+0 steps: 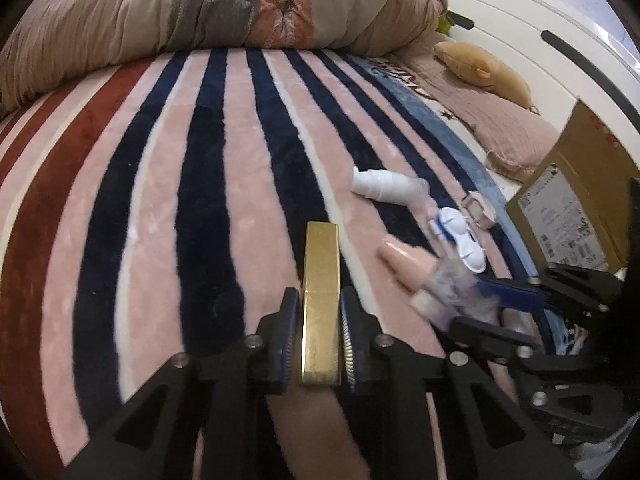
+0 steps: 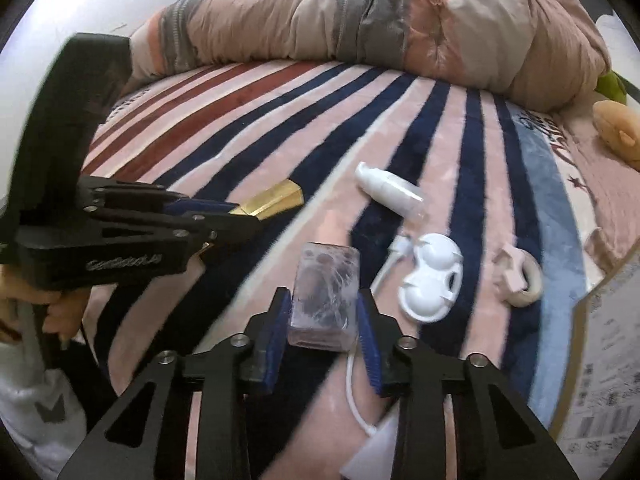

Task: Organize rigid objects
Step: 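Grasp the clear pump bottle with the right gripper while the left grasps the gold tube, then carry the clear bottle and gold tube into the box and release both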

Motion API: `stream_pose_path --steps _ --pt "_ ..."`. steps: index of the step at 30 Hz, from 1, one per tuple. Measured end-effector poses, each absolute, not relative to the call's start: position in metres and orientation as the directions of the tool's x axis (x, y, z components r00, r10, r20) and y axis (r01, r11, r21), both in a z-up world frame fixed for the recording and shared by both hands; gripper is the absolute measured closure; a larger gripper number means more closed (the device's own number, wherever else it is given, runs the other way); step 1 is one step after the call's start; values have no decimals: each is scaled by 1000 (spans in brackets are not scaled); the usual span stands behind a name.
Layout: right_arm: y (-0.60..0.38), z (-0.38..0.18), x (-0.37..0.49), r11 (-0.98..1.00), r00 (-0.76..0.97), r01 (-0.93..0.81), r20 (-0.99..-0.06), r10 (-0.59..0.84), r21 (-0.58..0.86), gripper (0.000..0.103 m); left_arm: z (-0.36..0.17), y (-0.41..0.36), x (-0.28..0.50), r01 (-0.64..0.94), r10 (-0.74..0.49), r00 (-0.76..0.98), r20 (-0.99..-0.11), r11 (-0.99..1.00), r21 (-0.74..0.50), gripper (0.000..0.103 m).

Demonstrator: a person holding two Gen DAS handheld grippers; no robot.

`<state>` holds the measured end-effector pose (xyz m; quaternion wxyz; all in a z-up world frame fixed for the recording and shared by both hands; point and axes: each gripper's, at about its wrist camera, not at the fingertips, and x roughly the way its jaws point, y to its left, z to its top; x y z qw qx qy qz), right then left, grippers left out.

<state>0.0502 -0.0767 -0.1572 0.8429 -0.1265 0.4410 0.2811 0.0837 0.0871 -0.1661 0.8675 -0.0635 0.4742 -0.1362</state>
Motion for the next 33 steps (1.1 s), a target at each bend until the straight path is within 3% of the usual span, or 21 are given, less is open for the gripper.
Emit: stream_pose_path --steps 20,26,33 --pt "-63 -164 72 816 462 -576 -809 362 36 76 -168 81 88 153 -260 551 -793 966 -209 88" --pt "-77 -125 49 791 503 -608 -742 443 61 76 -145 87 70 117 -218 601 -769 976 -185 88" --pt "-122 -50 14 784 600 -616 -602 527 72 76 -74 68 48 152 -246 684 -686 969 -196 88"
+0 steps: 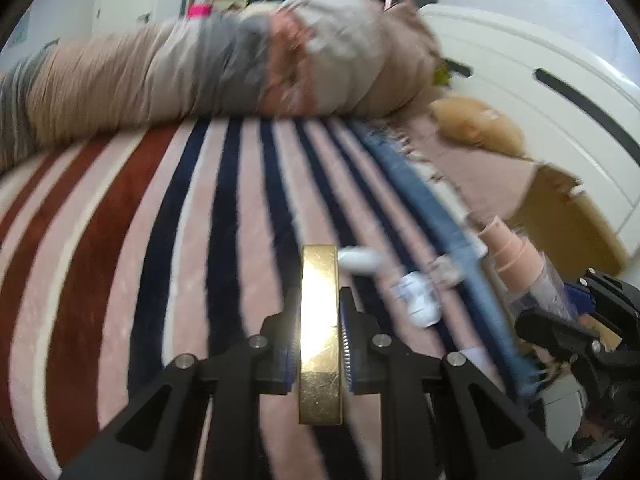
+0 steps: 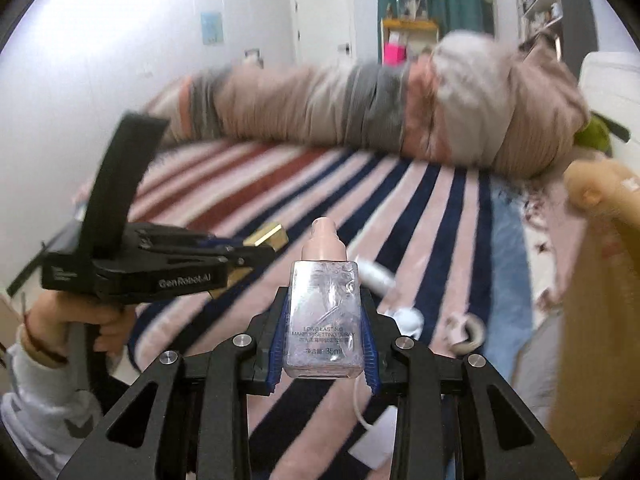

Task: Organize rigid objects
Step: 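Carry the clear bottle and gold tube into the box and release both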

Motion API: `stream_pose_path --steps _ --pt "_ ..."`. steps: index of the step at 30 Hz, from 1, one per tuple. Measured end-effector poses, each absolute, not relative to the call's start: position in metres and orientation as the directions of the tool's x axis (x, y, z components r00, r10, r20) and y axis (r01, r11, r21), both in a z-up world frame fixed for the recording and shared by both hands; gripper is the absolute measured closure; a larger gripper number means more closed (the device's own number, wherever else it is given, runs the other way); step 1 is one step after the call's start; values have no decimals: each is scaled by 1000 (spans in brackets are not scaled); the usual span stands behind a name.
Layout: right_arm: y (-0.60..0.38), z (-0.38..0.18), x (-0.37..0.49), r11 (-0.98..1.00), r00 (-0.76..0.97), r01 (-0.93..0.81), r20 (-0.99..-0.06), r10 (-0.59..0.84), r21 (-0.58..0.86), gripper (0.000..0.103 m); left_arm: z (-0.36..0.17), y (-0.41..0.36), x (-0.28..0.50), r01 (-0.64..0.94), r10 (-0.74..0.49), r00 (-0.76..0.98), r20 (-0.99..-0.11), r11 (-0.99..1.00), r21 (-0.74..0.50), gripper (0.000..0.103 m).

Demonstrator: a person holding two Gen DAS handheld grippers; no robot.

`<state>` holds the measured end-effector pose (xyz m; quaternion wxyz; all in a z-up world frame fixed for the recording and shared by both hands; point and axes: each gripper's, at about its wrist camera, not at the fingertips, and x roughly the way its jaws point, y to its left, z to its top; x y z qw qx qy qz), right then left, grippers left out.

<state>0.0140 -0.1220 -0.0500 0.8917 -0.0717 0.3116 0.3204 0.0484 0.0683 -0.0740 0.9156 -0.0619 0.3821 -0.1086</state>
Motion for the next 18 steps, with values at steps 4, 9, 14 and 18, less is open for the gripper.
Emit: stream_pose_path --steps 4,9,14,18 --pt "-166 -12 0 828 694 -558 -513 506 61 76 -21 33 39 238 -295 719 -629 955 -176 88" --pt "-238 12 -2 904 783 -421 -471 406 81 76 31 -28 39 362 -382 724 -575 919 -155 88" --pt "-293 -8 13 948 774 -311 -560 296 70 76 54 -108 51 505 -466 656 -594 856 -113 88" --pt "-306 -24 31 953 741 -299 -618 261 43 76 49 -155 68 558 -464 596 -656 826 -78 88"
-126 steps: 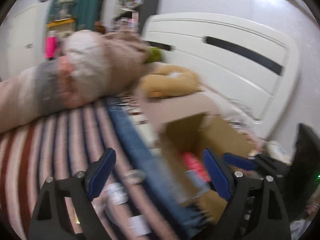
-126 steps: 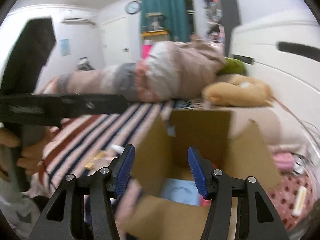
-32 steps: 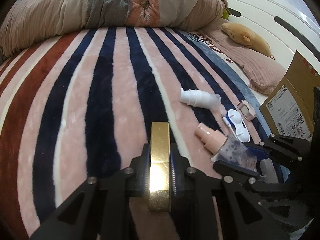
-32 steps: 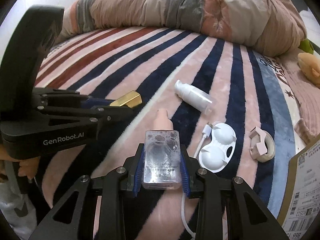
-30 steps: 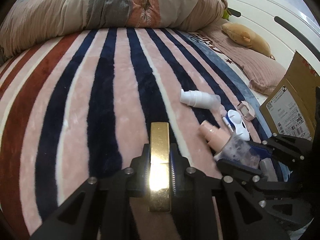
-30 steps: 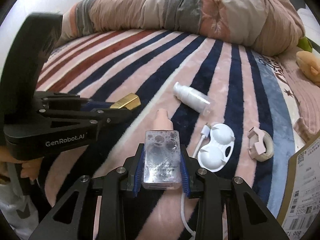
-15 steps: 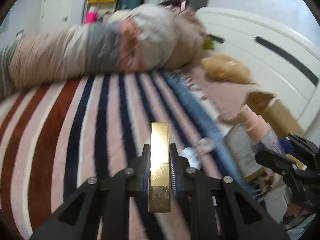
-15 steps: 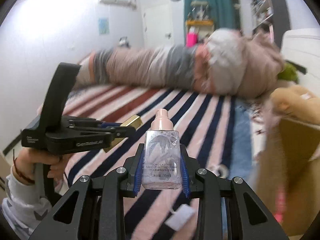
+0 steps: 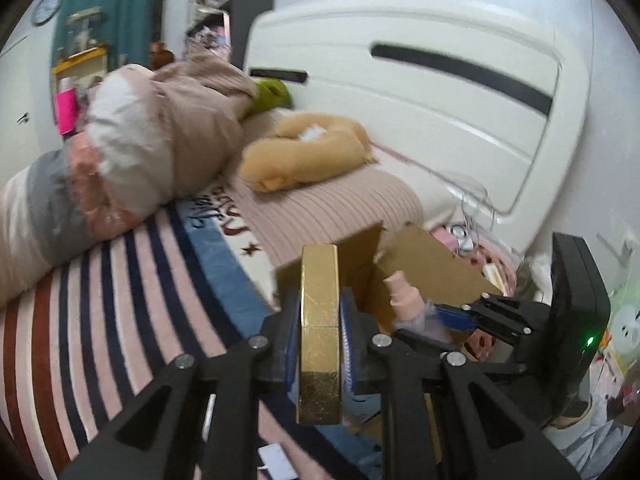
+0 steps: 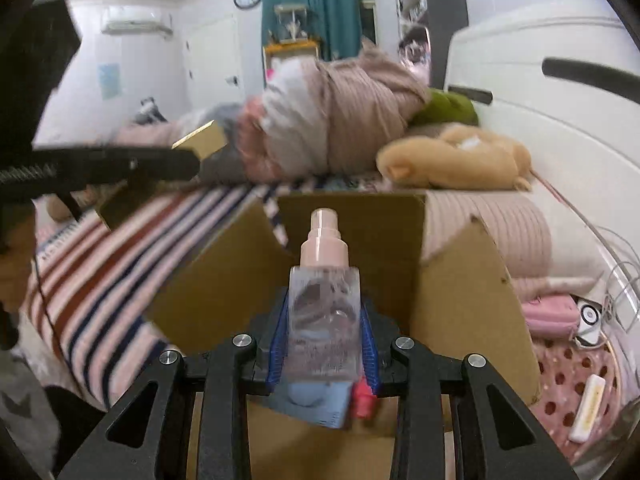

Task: Organize rigid objects
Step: 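Carry the clear bottle and gold tube into the box and release both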

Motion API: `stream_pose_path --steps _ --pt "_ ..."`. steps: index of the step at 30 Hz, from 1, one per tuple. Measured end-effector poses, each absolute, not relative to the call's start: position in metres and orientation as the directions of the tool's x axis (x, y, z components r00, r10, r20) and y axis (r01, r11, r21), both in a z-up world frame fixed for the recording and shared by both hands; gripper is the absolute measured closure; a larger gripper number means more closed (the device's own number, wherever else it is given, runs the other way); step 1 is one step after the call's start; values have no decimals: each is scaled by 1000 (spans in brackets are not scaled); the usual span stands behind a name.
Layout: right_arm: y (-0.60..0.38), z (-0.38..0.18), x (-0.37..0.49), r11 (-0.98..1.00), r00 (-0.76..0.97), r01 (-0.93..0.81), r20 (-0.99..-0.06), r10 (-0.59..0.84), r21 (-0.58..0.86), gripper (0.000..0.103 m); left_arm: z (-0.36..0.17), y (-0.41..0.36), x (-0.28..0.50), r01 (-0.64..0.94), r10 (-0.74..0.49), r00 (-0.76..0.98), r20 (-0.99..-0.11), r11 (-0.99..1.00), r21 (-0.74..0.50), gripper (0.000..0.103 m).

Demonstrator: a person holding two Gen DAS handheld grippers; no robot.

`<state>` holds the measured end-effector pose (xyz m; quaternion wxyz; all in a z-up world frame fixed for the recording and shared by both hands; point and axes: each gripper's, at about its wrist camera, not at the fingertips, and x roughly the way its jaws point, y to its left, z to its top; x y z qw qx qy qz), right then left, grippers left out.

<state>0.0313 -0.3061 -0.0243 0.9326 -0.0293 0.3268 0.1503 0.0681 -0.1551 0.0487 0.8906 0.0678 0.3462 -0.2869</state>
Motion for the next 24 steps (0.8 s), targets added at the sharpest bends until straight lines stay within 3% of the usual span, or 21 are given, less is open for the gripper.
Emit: stream_pose_path --steps 5,11,24 --pt "-306 -26 56 939 697 -336 -689 198 -71 76 33 -180 84 559 -411 574 -708 829 -28 88" --pt "-311 -38 76 933 649 -351 -738 184 -76 76 21 -195 91 567 -388 554 -737 823 -7 88" --pt "-309 -47 72 931 638 -353 -751 169 -90 76 2 -210 101 571 -336 541 -771 819 44 88"
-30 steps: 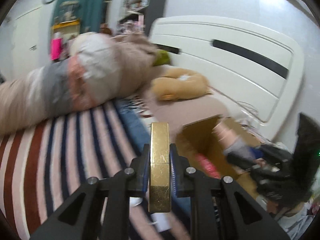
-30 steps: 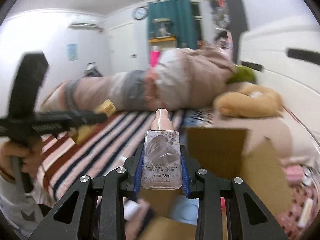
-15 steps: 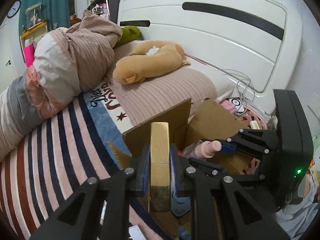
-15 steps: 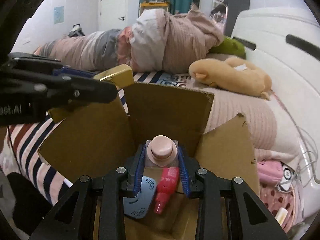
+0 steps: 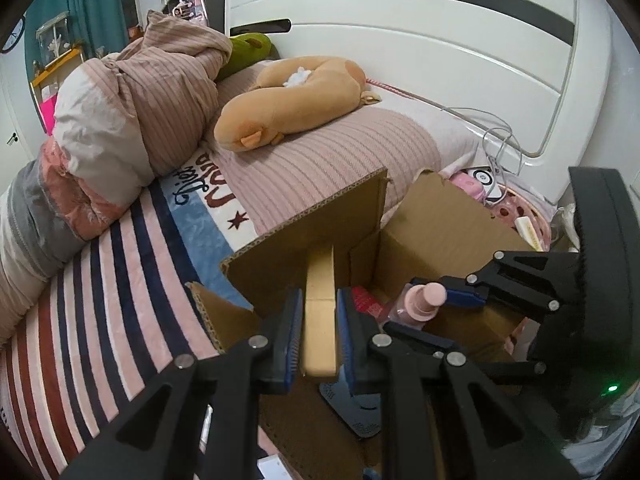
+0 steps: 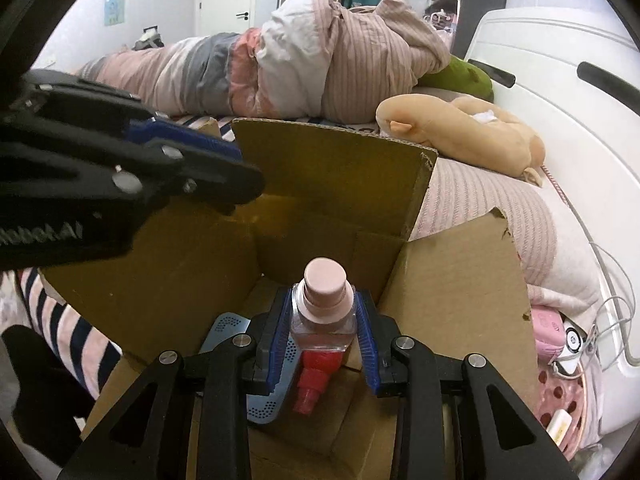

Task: Organize rigid objects
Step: 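Carry the clear bottle and gold tube into the box and release both, then move both tools back toward the white earphone case and spray bottle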

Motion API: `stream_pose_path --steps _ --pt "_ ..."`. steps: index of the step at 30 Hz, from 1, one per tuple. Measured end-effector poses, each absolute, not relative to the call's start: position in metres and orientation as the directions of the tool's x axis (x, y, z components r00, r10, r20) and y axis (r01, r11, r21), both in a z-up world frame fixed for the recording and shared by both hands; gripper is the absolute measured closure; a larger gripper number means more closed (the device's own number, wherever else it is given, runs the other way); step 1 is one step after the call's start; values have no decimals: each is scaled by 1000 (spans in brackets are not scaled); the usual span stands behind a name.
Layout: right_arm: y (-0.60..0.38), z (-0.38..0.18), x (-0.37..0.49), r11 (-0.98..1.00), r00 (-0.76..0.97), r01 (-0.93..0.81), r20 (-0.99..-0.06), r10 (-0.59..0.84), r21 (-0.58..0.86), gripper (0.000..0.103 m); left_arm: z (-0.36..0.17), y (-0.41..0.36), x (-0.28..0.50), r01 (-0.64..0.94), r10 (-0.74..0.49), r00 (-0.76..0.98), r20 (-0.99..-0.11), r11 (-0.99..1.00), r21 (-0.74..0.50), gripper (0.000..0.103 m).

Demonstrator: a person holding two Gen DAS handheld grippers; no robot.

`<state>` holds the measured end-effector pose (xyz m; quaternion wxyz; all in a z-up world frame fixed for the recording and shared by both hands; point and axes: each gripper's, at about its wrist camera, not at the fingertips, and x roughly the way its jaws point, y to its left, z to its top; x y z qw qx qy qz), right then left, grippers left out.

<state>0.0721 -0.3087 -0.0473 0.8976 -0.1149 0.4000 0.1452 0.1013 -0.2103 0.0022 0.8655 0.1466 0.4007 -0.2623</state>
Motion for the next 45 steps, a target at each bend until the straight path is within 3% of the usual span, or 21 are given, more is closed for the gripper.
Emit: stream_pose_path --steps 14,17,22,27,31,38,45 --pt "-307 -46 81 923 614 -373 -770 172 -91 76 9 -197 97 544 -332 566 -755 838 39 87" --pt "-304 -44 82 925 619 -363 -771 149 -113 76 16 -188 93 537 -348 573 -742 843 19 81" --pt "-300 -38 78 926 637 -348 -762 118 -147 74 28 -173 84 520 -352 608 -711 854 22 57" --pt "-295 -23 69 930 663 -331 -741 107 -162 74 39 -147 74 492 -359 637 -682 871 1 51" --pt "-281 -7 55 922 685 -350 -717 133 -164 74 46 -114 65 454 -359 671 -649 891 -23 40" --pt "-229 28 18 881 709 -461 -640 296 -104 74 39 -39 56 344 -307 718 -625 937 -65 36" --pt "-158 17 -11 808 650 -587 -625 432 -51 74 -15 34 55 243 -246 704 -666 965 -99 32"
